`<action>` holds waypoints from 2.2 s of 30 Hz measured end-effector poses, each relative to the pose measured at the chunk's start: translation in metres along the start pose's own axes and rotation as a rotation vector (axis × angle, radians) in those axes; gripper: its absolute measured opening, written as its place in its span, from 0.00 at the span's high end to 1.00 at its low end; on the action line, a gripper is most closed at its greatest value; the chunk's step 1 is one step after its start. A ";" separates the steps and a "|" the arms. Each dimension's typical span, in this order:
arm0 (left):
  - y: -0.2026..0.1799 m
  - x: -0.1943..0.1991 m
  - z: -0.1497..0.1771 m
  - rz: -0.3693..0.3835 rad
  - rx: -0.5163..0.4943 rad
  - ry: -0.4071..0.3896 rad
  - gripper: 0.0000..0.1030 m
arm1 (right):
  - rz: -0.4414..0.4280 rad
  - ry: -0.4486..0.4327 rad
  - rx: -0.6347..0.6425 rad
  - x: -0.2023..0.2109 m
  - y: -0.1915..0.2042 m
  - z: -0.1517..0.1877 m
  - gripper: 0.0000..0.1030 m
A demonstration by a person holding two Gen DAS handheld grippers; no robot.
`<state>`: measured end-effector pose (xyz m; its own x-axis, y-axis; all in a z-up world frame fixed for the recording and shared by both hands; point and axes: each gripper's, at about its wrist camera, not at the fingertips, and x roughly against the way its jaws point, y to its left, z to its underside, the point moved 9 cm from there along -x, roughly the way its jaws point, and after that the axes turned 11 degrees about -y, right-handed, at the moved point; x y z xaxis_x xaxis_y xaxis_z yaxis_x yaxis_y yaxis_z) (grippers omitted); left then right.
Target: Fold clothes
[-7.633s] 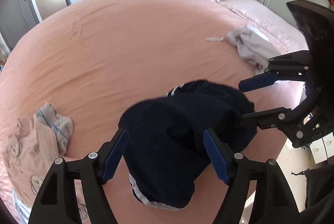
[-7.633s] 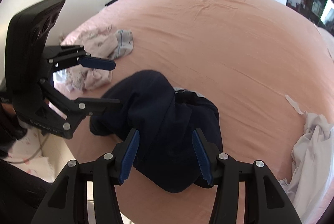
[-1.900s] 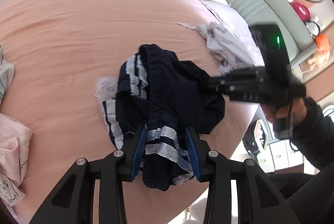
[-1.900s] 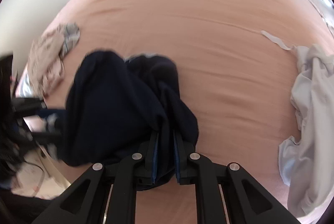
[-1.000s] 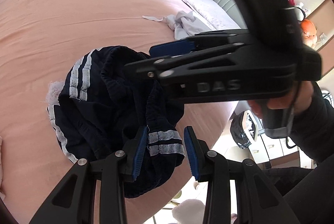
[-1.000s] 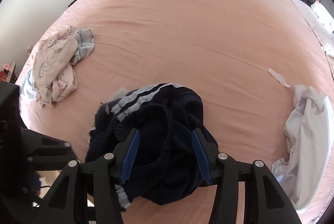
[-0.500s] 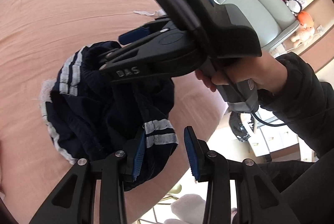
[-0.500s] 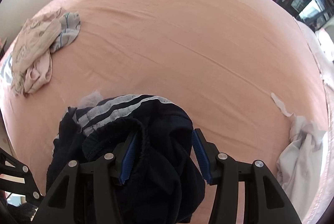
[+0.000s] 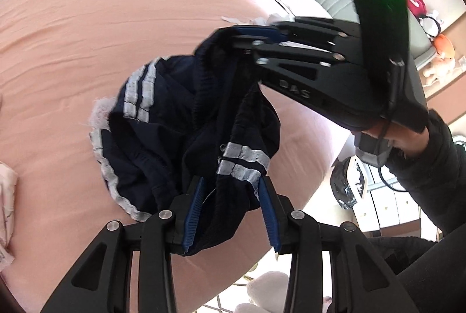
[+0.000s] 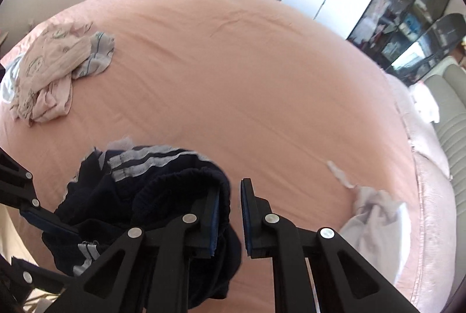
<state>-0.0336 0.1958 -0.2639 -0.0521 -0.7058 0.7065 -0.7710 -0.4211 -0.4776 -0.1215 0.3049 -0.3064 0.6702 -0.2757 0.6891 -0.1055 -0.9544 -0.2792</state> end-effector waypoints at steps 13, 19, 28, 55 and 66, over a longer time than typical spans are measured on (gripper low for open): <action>0.022 0.010 -0.008 -0.071 -0.018 -0.007 0.66 | 0.277 -0.038 0.019 0.032 -0.057 0.011 0.89; 0.025 0.010 -0.021 -0.094 -0.015 -0.019 0.66 | 0.289 0.002 -0.010 0.029 -0.072 0.025 0.89; 0.062 0.009 -0.048 -0.188 -0.005 -0.046 0.65 | 0.331 0.043 -0.022 0.026 -0.090 0.040 0.89; 0.072 -0.056 -0.043 -0.200 0.022 -0.022 0.83 | 0.256 0.021 -0.055 0.033 -0.068 0.037 0.89; 0.069 -0.035 -0.054 -0.272 -0.114 -0.076 0.86 | 0.158 0.123 -0.084 0.010 -0.042 0.059 0.88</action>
<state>-0.1190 0.2227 -0.2934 0.2105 -0.6185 0.7571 -0.8165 -0.5371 -0.2118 -0.0669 0.3491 -0.3276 0.5460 -0.4294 0.7194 -0.2665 -0.9031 -0.3368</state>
